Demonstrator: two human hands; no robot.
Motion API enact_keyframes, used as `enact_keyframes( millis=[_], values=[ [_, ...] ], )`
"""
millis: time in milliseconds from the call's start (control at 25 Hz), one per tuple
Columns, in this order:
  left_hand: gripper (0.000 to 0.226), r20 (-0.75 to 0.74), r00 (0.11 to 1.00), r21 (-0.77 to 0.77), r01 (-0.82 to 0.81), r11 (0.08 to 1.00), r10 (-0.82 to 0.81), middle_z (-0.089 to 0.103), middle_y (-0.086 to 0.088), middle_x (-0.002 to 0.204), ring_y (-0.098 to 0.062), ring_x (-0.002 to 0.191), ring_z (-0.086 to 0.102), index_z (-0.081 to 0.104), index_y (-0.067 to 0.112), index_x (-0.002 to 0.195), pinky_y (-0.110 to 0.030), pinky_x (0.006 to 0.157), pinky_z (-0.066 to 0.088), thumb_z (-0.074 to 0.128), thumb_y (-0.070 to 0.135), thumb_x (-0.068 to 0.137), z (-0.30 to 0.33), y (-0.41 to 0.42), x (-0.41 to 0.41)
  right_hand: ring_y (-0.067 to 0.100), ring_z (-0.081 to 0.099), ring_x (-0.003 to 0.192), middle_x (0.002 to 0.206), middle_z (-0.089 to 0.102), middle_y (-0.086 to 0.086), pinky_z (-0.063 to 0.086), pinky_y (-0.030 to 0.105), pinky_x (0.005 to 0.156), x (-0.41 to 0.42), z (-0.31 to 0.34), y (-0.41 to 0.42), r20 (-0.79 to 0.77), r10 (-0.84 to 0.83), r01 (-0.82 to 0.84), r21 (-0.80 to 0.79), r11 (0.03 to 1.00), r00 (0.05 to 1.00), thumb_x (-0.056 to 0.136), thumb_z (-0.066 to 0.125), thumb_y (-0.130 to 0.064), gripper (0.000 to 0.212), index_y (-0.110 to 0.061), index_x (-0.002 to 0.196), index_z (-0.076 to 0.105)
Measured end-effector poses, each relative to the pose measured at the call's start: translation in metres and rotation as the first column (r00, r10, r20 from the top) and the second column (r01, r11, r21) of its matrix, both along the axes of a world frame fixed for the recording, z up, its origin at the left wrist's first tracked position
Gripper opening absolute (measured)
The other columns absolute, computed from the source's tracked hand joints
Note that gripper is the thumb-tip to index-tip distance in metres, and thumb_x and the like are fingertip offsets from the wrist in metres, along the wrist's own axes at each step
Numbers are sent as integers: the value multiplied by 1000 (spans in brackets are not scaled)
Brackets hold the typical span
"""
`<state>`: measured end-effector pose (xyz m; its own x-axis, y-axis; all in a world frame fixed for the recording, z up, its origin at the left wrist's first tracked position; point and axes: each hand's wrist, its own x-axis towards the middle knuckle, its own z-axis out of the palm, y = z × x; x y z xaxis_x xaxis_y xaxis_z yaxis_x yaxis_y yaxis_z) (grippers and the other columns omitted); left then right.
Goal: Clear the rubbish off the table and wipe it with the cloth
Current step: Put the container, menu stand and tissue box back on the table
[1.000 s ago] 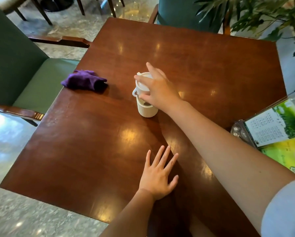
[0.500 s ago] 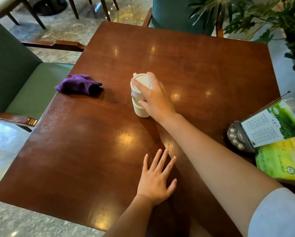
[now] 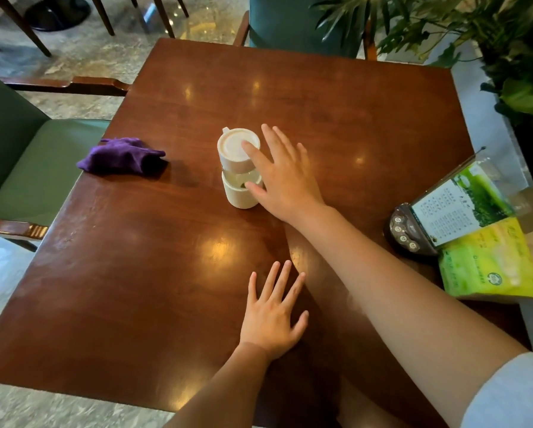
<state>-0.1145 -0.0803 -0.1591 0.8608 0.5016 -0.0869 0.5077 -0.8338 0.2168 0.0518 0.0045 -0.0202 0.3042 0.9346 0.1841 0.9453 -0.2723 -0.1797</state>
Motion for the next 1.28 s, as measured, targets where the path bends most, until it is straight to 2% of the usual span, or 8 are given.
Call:
enact_keyframes(
  millis=[200, 320, 480, 600, 760, 920, 1120, 1280],
  values=[
    [67, -5, 1000, 11, 10, 1000, -10, 13, -2, 158, -21, 145, 2, 12, 34, 148, -51, 113, 0, 31, 57, 88, -1, -1, -1, 29, 30, 136, 144, 40, 14, 21, 55, 110, 29, 22, -91, 59, -207, 204, 60, 977, 977, 85, 60, -30, 46, -20, 129, 49],
    [68, -12, 1000, 9, 13, 1000, -13, 8, 0, 158, -19, 146, -2, 7, 36, 148, -50, 114, -1, 28, 58, 87, -3, -1, -1, 33, 35, 132, 141, 41, 17, 25, 56, 106, 66, 44, -149, 131, -465, 450, 132, 883, 875, 79, 65, -24, 51, -18, 128, 50],
    [67, -28, 1000, 4, 4, 1000, -4, -1, 3, 157, -16, 145, -9, 3, 37, 148, -52, 115, 1, 22, 59, 87, -4, 0, -1, 38, 36, 128, 142, 37, 18, 36, 53, 96, 106, 61, -202, 149, -664, 676, -47, 735, 733, 82, 64, -17, 59, -20, 136, 39],
    [68, -35, 999, 17, -4, 1000, 5, -2, 4, 157, -16, 145, -10, -2, 37, 147, -51, 116, 0, 20, 60, 86, -4, 0, -1, 38, 52, 110, 127, 51, 13, 45, 46, 80, 109, 52, -211, 139, -663, 675, -73, 734, 736, 87, 55, -8, 46, -19, 131, 45],
    [67, -40, 999, 11, -8, 1000, 9, -4, 5, 157, -15, 145, -11, -5, 38, 146, -50, 116, -3, 18, 60, 86, -3, 0, -1, 41, 59, 86, 108, 61, 16, 38, 37, 59, 117, 48, -211, 143, -684, 683, 62, 727, 715, 82, 54, 6, 58, -19, 133, 42],
    [67, -32, 999, 8, -8, 1000, 8, -5, 5, 157, -15, 145, -12, -6, 38, 145, -50, 116, -5, 16, 60, 86, -2, 0, -1, 42, 59, 84, 98, 64, 19, 39, 37, 60, 127, 51, -208, 119, -666, 662, 70, 746, 737, 80, 50, 9, 38, -10, 112, 58],
    [66, -6, 1000, -15, -2, 1000, 2, -1, 4, 157, -16, 145, -9, 1, 37, 147, -51, 116, -2, 19, 59, 87, -1, 0, -1, 39, 60, 86, 99, 66, 11, 42, 37, 61, 105, 55, -196, 67, -565, 551, 150, 821, 822, 84, 49, 3, 41, -21, 115, 60],
    [66, -19, 1000, -8, -5, 1000, 4, -5, 4, 158, -15, 144, -14, -3, 38, 147, -51, 116, -4, 18, 59, 88, -1, 0, -2, 31, 61, 96, 108, 70, 4, 49, 38, 73, 99, 70, -174, -58, -466, 468, 199, 861, 883, 86, 53, -4, 32, -23, 109, 65]
  ],
)
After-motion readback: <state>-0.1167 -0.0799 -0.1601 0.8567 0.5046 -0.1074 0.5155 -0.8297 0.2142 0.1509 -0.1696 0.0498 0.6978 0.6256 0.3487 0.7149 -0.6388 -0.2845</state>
